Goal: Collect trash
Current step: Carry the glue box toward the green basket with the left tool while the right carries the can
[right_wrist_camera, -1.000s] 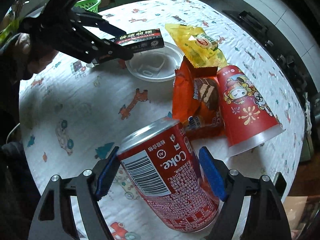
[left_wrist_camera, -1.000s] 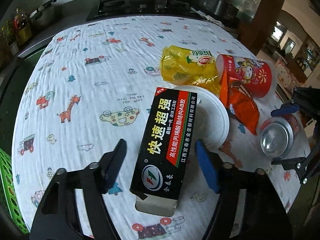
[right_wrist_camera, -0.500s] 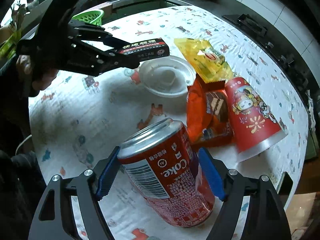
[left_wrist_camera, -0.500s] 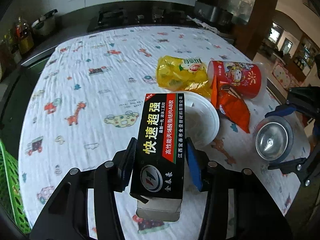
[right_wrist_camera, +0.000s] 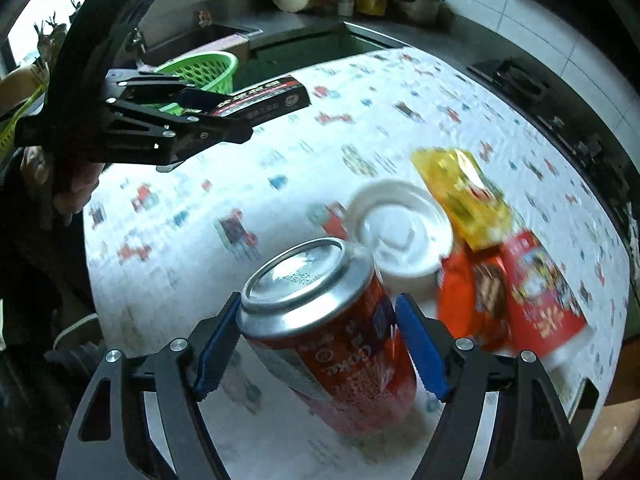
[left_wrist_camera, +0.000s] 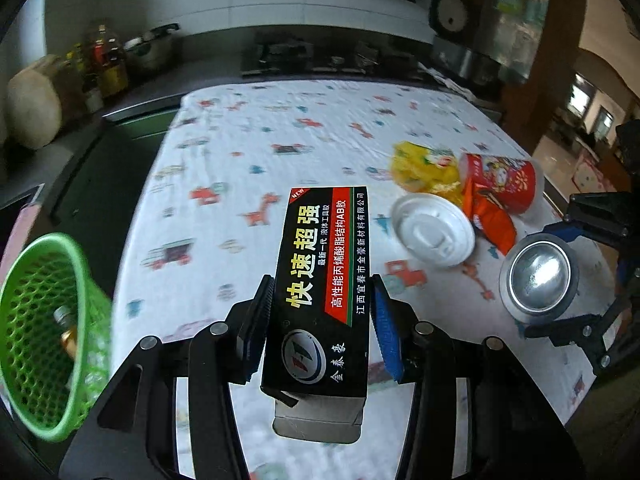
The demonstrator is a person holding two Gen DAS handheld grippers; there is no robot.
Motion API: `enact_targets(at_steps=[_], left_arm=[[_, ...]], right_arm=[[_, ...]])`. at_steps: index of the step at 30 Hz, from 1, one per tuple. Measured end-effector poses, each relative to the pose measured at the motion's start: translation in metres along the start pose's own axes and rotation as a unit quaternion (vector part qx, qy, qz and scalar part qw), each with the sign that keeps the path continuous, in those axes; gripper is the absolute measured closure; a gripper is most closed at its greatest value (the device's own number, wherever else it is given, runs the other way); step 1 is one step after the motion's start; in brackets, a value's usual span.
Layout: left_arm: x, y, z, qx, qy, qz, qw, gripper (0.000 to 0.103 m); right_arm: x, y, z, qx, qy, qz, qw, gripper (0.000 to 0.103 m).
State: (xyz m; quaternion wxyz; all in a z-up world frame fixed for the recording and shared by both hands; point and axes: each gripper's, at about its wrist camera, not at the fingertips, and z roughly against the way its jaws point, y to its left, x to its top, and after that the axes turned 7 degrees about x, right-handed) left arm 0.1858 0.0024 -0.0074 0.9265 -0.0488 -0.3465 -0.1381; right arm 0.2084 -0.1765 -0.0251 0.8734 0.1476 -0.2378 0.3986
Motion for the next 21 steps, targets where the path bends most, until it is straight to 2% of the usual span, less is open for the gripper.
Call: enact_targets(at_steps=[11,21], left_arm=[[-0.023,0.085,0.032,0.048,-0.018,0.066,0.9965,0.056],[-0.041,0.177,0.05,0.094,-0.035,0.137,0.9854,0.056]], right_arm=[[0.057,0.047,-0.022,0.022,-0.021,0.023,0.999,0.031],[0.121,0.086,-0.043,0.037,-0.047,0.035,0.998,0.031]])
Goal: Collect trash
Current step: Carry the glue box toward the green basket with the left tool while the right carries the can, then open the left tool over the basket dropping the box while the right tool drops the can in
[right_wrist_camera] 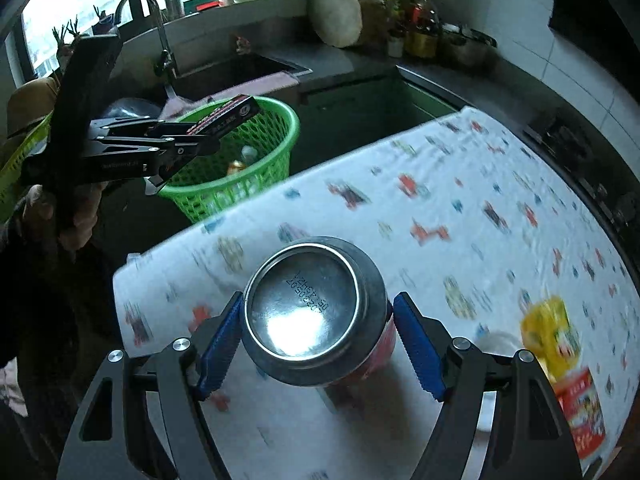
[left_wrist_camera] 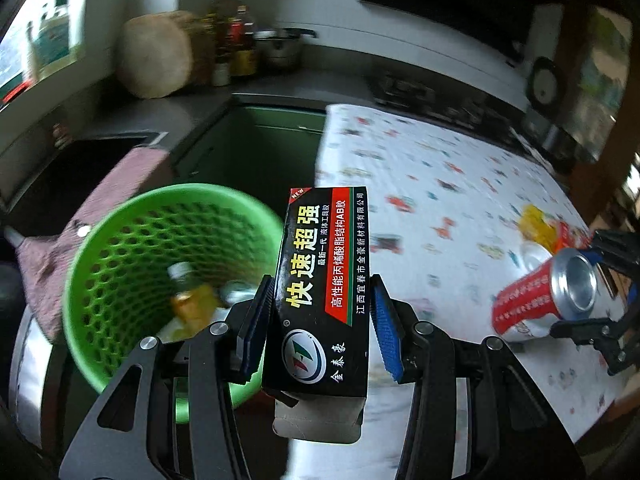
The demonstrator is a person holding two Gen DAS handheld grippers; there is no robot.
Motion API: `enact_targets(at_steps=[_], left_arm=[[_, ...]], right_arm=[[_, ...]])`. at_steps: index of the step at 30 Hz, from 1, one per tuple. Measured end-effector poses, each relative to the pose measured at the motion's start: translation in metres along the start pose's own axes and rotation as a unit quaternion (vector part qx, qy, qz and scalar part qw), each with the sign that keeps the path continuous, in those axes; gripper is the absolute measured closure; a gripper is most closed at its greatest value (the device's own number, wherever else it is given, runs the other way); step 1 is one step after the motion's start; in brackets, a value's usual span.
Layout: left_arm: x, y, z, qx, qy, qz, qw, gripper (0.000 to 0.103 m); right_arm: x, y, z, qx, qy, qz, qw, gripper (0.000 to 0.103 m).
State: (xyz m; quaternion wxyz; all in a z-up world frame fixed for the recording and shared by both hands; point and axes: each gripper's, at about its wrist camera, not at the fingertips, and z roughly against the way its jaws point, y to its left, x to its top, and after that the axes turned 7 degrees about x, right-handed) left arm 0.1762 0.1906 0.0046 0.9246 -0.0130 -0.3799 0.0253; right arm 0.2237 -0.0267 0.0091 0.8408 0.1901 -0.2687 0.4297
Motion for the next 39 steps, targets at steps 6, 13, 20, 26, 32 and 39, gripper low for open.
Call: enact_targets(at_steps=[6,13,20,26,32,39], left_arm=[[0.006,0.059,-0.011,0.042,-0.002,0.048,0.998,0.056],[-0.001,0.099,-0.034,0.065,0.023,0.082,0.9942,0.053],[-0.018,0.124,-0.037,0.068,0.038,0.11,0.9909,0.046],[-0.028,0.136,-0.03,0.067,0.036,0.128,0.9889,0.045],[-0.04,0.144,-0.027,0.068,0.039,0.14,0.987,0.045],[-0.048,0.149,-0.023,0.068,0.04,0.147,0.986,0.045]], right_arm=[[0.036,0.024,-0.018,0.023,-0.019,0.004,1.0,0.031],[0.074,0.045,-0.041,0.059,-0.044,0.002,0.997,0.031],[0.104,0.06,-0.066,0.089,-0.065,-0.014,0.994,0.031],[0.123,0.067,-0.078,0.112,-0.087,-0.031,0.989,0.031],[0.138,0.082,-0.095,0.132,-0.099,-0.04,0.985,0.031],[0.145,0.09,-0.122,0.135,-0.087,-0.043,0.986,0.031]])
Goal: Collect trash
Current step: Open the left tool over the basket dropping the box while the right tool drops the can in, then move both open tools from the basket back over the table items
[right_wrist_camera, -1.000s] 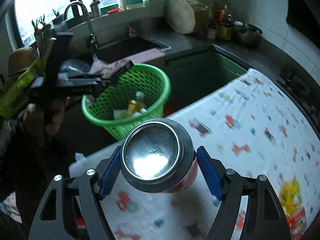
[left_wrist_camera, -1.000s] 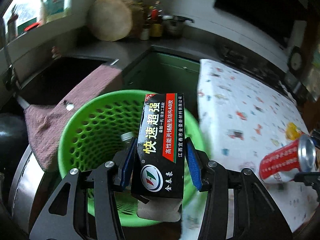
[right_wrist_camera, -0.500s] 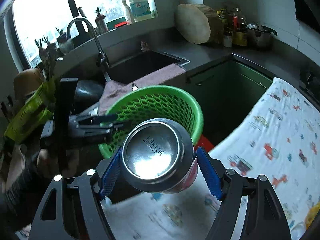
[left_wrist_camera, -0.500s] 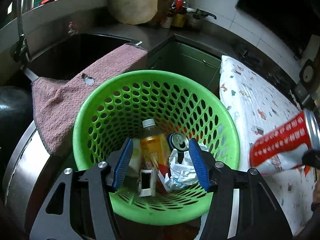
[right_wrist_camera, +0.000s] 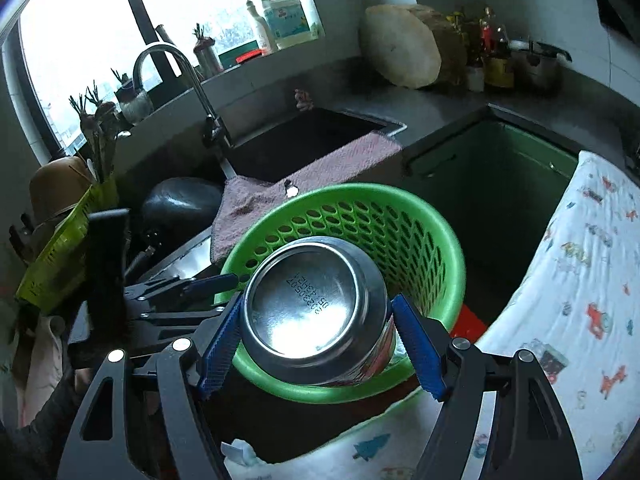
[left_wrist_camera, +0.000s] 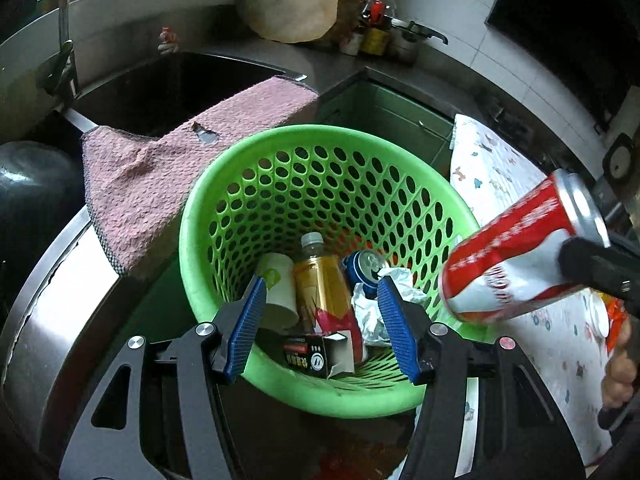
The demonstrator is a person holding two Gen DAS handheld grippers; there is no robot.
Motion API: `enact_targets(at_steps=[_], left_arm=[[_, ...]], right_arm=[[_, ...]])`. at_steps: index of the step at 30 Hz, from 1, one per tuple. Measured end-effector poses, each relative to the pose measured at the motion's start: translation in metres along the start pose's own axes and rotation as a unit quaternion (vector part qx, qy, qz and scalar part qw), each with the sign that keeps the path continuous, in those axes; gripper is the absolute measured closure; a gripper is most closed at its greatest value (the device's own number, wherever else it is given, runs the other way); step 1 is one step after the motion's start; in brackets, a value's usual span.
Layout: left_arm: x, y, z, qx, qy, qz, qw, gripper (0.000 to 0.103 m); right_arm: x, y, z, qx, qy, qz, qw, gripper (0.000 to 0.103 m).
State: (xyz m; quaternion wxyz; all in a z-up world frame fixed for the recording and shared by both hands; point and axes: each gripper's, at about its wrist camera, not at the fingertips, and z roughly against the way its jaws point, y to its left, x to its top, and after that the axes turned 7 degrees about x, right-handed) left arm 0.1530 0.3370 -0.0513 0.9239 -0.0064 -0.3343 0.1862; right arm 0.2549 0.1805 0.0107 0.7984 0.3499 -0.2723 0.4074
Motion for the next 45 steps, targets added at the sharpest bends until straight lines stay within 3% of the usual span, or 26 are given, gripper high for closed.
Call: enact_targets(at_steps=[7,19,29,45], left_arm=[[0.001,-0.001,0.004,0.001,-0.003,0.0,1.0,0.039],[0.004,-0.021,0.017,0.002,-0.012,-0.018,0.9998,0.033],[0.001,-0.056,0.035,-0.007,-0.023,-0.041,0.9989,0.025],[-0.012,-0.144,0.056,-0.046,-0.032,-0.1,0.9935,0.022]], right_arm=[[-0.005,-0.009,-0.013,0.004,0.016,-0.016,1.0,0.031],[-0.011,-0.015,0.018,-0.011,0.005,-0.012,1.0,0.027],[-0.033,-0.031,0.063,-0.046,-0.007,-0.021,0.999,0.027],[-0.095,-0.079,0.166,-0.123,-0.039,-0.061,0.99,0.024]])
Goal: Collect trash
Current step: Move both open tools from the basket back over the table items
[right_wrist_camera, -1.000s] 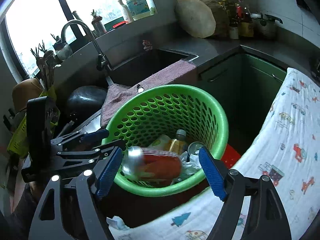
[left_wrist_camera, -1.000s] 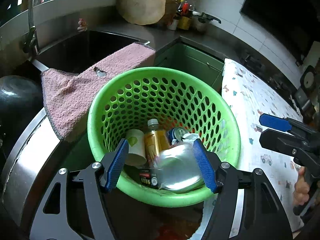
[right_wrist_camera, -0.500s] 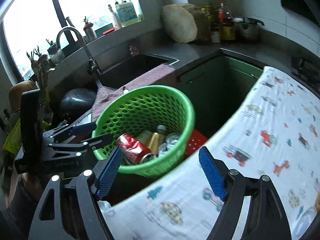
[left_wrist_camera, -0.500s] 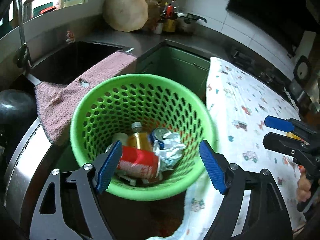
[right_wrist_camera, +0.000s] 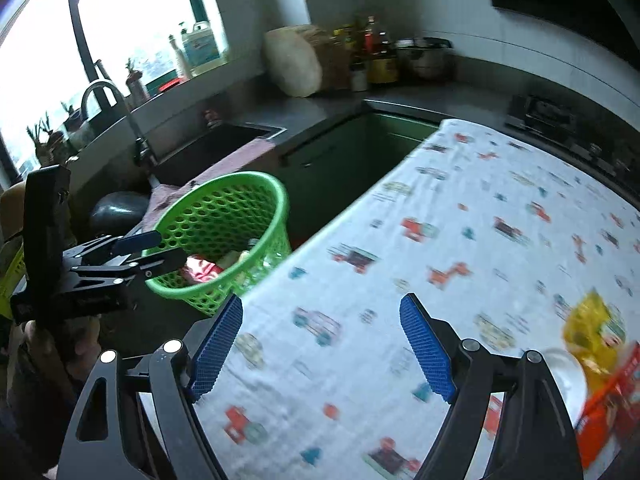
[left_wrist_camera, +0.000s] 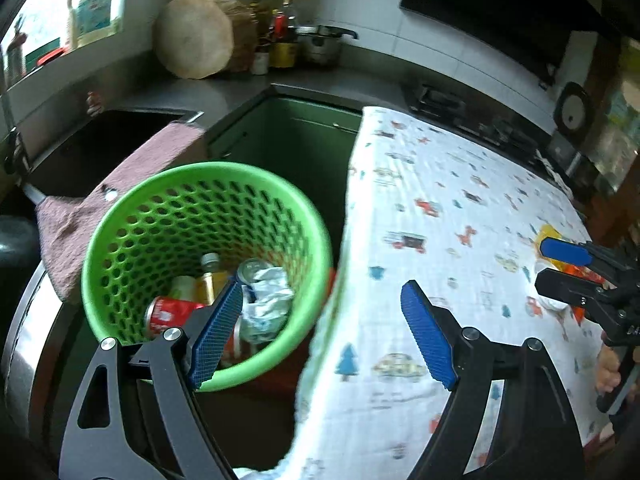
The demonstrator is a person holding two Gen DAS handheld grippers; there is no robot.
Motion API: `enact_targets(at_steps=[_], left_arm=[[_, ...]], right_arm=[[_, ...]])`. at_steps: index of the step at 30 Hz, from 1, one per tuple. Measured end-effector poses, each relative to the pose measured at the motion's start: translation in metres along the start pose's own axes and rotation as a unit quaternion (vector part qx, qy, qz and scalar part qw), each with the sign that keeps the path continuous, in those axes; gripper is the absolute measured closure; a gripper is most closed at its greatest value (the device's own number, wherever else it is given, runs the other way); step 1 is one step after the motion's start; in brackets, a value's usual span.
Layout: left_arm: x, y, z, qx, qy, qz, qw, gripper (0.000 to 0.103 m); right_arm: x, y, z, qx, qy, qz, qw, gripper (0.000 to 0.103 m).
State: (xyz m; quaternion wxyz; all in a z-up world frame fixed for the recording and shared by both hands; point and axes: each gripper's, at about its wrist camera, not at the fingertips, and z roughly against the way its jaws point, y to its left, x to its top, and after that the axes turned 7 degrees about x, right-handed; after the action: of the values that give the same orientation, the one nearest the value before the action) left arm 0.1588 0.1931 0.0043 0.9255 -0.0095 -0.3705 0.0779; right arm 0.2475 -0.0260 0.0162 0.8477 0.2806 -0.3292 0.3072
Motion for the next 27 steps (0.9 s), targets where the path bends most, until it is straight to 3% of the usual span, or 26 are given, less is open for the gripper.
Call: enact_targets(at_steps=[14,27], left_arm=[[-0.001,-0.08,0.007,-0.029,0.004,-0.053,0.9982,0.021],[-0.004,-0.138,0.001,-0.047,0.016,-0.084,0.9952,0.021]], right_arm=[[-0.051,-0.059,0.067,-0.053,-0.006,-0.022,0.998,0.022],[-0.09,-0.109,0.105,-0.088,-0.001,-0.048,0.995,0.021]])
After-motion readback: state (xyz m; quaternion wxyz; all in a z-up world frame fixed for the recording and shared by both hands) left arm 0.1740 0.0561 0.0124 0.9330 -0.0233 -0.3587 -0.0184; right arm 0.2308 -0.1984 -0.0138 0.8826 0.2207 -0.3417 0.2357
